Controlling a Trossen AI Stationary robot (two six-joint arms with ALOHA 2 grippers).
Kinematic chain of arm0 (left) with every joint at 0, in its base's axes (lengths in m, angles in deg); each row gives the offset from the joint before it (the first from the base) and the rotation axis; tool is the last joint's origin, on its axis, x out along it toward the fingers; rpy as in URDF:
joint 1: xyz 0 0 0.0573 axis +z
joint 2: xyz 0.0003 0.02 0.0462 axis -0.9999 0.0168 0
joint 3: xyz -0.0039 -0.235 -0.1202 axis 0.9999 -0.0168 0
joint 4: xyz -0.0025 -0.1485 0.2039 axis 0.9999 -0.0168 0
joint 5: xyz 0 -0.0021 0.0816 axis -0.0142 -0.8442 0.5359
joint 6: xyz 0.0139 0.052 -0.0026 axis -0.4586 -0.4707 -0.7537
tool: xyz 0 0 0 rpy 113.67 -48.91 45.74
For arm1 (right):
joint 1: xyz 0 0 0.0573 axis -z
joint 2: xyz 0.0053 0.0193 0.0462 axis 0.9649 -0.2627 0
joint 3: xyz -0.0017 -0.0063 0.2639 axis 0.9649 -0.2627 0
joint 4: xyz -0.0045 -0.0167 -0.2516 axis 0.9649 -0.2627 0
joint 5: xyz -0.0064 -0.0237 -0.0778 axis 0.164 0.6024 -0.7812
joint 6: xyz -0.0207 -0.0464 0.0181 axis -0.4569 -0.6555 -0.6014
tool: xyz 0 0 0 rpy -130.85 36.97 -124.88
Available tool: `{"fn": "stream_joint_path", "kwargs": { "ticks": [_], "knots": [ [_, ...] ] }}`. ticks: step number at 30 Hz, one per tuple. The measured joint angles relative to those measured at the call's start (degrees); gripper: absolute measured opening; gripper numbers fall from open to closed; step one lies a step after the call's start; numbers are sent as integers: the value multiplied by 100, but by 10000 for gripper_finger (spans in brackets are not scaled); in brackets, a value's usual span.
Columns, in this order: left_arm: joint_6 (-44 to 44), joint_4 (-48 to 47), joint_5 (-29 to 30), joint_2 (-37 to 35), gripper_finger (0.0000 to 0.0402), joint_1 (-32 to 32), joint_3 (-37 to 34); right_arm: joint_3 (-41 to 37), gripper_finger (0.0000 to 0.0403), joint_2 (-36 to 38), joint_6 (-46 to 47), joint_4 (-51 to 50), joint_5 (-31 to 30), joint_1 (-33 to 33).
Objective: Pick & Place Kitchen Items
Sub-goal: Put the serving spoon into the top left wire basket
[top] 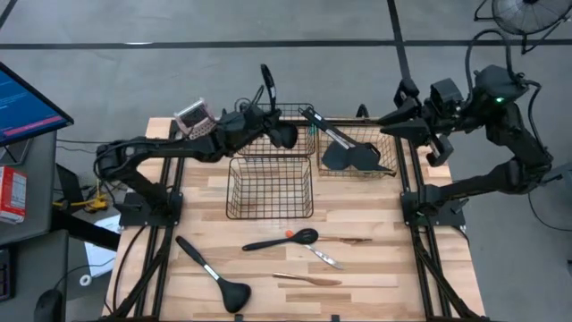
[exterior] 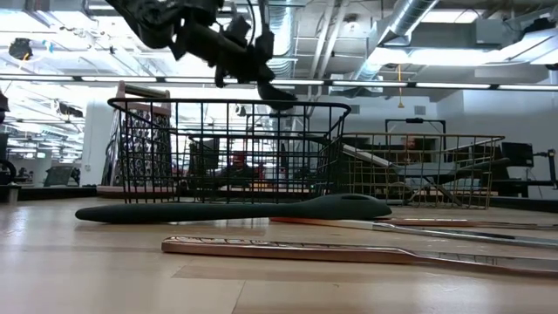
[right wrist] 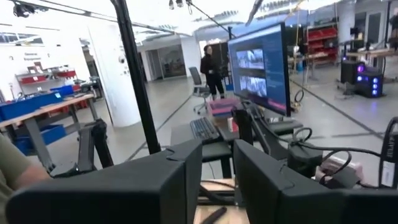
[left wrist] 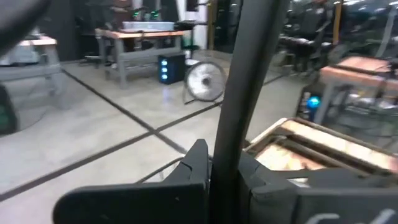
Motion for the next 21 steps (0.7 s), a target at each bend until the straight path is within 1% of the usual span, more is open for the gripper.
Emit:
{"fn": "stream_joint_path", "kwargs": {
  "ticks": [5, 21],
  "knots": [
    [-1, 422, 76, 335, 2, 37, 0, -2, 92, -109, 6, -192, -3, 0],
    [4, 473, 108, 1044, 3, 279, 0, 0, 92, -305, 19, -254, 2, 0]
  ]
}}
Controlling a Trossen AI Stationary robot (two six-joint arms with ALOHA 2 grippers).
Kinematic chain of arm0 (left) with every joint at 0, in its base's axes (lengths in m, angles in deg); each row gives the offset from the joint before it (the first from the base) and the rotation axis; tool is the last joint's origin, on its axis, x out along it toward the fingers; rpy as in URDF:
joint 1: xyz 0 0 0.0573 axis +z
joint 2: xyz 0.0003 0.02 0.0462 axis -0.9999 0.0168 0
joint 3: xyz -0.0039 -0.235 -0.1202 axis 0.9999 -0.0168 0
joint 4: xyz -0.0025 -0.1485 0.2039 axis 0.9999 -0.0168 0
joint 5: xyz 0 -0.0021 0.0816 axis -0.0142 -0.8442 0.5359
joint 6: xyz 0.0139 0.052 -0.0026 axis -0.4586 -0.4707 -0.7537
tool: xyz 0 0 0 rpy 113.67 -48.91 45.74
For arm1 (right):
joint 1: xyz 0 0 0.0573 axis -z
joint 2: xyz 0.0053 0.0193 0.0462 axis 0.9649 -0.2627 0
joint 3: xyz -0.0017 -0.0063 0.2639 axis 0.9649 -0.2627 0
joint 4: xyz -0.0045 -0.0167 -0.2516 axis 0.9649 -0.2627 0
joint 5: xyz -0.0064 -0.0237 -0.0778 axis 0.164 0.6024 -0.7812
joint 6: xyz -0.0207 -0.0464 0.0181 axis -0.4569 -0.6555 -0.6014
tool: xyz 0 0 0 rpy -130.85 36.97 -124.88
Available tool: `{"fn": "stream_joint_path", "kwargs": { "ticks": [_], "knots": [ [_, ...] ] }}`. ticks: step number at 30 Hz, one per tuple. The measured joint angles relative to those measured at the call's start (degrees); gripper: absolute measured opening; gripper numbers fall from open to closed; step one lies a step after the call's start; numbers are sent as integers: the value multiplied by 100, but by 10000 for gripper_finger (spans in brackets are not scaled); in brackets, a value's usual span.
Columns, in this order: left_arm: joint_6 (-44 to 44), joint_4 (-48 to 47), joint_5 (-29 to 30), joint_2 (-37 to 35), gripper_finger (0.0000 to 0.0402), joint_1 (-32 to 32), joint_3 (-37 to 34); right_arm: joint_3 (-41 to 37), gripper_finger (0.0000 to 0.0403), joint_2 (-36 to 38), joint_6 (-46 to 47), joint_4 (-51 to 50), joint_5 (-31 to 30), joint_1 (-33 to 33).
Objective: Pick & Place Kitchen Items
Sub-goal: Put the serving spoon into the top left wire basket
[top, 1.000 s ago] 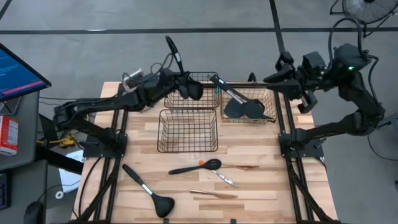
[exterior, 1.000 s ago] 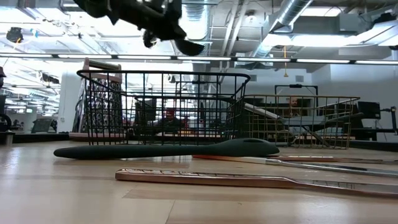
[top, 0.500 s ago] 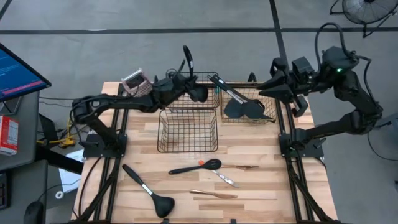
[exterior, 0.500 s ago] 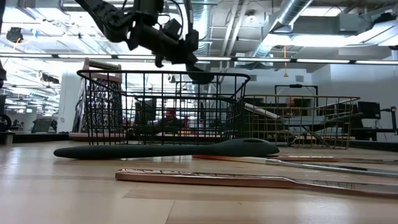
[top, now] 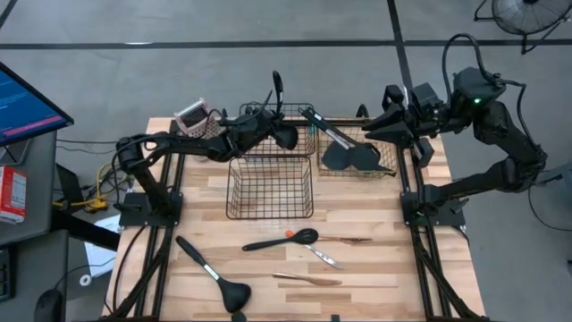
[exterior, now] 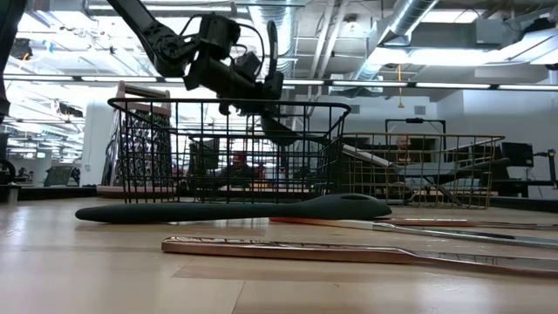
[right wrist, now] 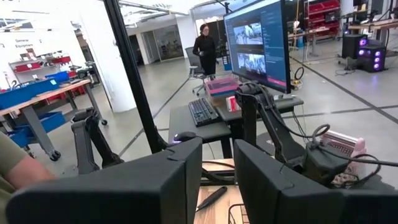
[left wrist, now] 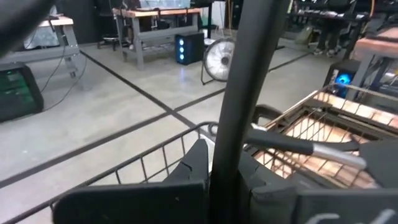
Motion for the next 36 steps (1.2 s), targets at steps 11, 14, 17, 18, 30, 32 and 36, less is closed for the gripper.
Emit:
{"fn": "stream_joint_path", "kwargs": {
  "ticks": [11, 14, 17, 18, 30, 32, 36],
  "knots": [
    [1, 70, -74, 213, 4, 150, 0, -4, 92, -64, 42, -48, 2, -37],
    [10, 67, -76, 299, 4, 150, 7, -4, 92, -61, 42, -47, 2, -37],
    [12, 46, -293, 409, 4, 150, 7, -4, 92, -61, 44, -46, 2, -37],
    [13, 68, -393, 445, 4, 150, 7, -4, 92, -61, 44, -46, 2, -37],
    [43, 48, -476, 534, 5, 236, 7, -4, 92, -61, 44, -46, 2, -37],
    [144, 32, -484, 537, 5, 235, 7, -4, 92, -61, 45, -47, 2, -37],
    [185, 41, -485, 537, 10, 235, 7, -2, 92, -61, 44, -46, 2, -37]
  ]
}}
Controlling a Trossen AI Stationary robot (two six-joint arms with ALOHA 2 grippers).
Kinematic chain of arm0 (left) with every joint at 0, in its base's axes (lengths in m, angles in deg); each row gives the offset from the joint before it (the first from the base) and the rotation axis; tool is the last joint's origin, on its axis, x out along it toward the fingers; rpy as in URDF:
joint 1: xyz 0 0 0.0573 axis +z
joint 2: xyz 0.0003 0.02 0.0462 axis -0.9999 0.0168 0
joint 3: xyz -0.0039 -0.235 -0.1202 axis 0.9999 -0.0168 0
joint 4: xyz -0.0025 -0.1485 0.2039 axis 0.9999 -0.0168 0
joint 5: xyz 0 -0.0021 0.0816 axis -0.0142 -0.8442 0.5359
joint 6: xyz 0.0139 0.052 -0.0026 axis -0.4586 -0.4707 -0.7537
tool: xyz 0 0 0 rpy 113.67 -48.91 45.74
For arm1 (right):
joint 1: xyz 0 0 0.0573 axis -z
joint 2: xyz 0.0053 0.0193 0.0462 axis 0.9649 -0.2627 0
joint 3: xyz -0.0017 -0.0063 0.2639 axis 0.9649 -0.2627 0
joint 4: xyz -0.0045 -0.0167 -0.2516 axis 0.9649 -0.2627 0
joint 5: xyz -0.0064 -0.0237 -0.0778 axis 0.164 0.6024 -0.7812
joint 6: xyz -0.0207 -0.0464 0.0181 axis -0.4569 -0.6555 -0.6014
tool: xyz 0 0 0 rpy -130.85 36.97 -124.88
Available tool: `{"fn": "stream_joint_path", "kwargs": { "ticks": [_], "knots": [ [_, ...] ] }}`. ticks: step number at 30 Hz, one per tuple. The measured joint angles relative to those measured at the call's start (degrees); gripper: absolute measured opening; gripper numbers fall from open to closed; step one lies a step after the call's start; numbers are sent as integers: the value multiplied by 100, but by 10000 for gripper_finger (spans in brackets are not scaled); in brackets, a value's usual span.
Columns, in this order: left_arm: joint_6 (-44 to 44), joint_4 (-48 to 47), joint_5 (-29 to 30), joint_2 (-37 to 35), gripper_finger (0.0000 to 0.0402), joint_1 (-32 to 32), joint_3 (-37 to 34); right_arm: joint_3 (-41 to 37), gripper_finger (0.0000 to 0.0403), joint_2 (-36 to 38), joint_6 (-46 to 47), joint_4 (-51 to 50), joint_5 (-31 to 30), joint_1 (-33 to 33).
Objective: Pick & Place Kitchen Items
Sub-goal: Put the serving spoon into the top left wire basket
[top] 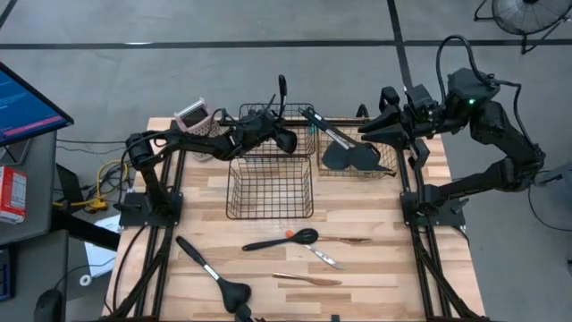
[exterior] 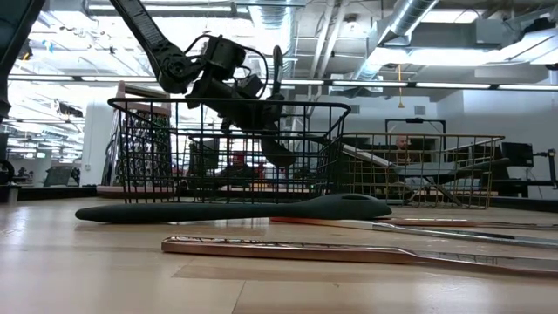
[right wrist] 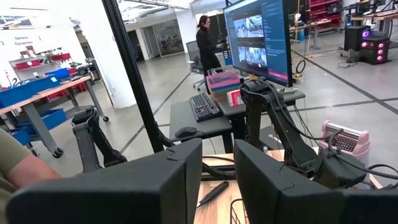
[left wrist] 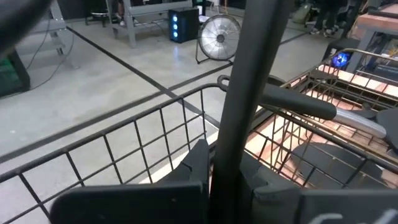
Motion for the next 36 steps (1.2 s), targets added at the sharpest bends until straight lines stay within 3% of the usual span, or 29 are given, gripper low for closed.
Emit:
{"fn": "stream_joint_path", "kwargs": {
  "ticks": [15, 36],
  "knots": [
    [4, -49, -65, 0, 74, 0, -2, 2, 92, 0, 0, -36, 0, 0],
    [-385, -152, -345, -79, 77, -13, -9, 2, 92, 0, -25, -204, 1, 0]
  ]
}}
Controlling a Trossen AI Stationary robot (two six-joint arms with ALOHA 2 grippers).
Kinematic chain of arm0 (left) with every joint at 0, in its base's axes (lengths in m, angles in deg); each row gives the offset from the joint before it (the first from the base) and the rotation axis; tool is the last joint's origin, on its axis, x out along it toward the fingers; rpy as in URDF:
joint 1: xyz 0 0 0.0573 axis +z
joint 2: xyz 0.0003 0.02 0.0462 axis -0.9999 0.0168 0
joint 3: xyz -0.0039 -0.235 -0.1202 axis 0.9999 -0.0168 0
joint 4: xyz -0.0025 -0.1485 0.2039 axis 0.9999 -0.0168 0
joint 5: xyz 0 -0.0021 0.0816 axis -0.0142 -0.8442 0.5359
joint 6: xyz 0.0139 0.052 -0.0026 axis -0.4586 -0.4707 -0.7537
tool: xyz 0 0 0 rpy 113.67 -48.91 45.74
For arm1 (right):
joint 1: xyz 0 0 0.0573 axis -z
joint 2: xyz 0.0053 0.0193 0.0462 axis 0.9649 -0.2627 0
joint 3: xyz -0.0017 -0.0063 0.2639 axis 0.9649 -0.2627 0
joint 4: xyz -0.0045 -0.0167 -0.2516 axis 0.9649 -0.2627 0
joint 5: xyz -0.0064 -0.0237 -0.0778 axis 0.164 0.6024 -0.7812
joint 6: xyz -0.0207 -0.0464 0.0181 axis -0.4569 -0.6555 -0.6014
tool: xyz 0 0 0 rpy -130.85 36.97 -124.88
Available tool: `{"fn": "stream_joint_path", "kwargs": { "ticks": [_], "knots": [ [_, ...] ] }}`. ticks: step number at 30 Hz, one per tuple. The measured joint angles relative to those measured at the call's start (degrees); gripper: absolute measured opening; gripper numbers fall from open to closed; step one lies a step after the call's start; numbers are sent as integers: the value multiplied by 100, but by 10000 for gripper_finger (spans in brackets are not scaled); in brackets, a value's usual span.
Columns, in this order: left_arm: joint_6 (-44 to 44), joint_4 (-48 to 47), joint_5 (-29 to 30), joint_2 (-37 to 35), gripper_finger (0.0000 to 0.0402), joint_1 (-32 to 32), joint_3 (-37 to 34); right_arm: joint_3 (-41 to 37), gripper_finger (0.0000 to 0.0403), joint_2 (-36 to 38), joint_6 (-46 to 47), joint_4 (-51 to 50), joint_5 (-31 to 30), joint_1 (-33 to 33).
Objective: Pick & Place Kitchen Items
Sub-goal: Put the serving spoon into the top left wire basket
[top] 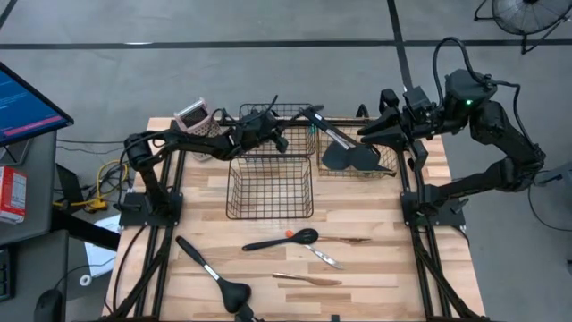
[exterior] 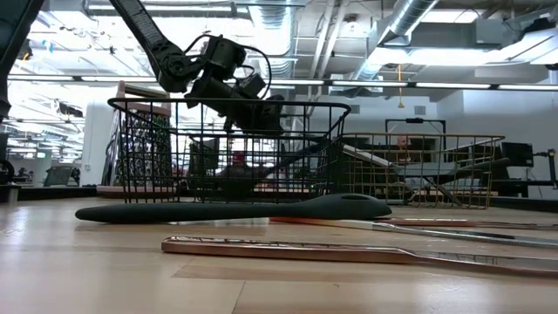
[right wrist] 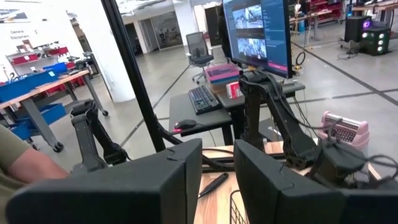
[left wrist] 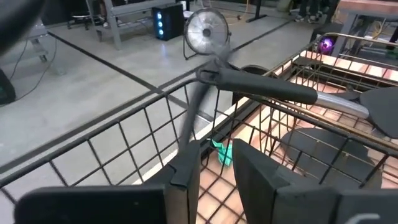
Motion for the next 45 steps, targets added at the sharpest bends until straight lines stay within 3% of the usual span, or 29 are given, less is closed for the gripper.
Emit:
{"fn": "stream_joint_path", "kwargs": {
  "ticks": [6, 11, 18, 22, 26, 32, 39, 45],
  "knots": [
    [-288, -183, -142, -608, 101, -31, -4, 0, 92, -2, -17, -79, 0, 0],
    [-295, -1237, -966, -2039, 143, -328, -2, 0, 92, 0, -17, -136, 3, 0],
    [-197, -3905, -900, -4550, 175, -1646, 7, 0, 92, 0, -25, -375, 3, 7],
    [192, -5341, -794, -5348, 173, -2840, 7, 0, 92, 0, -38, -399, 3, 7],
    [481, -6301, -795, -5427, 168, -4092, -23, 0, 92, 0, -54, -408, 3, 7],
    [1152, -6458, -787, -4874, 176, -5492, -558, 0, 92, 0, -126, -597, 3, 7],
    [2112, -6426, -976, -4293, 188, -6323, -1157, 0, 92, 0, 7, -750, 16, 7],
    [2191, -6430, -1381, -4135, 189, -6885, -1637, 0, 92, 0, 15, -762, 23, 7]
  ]
}}
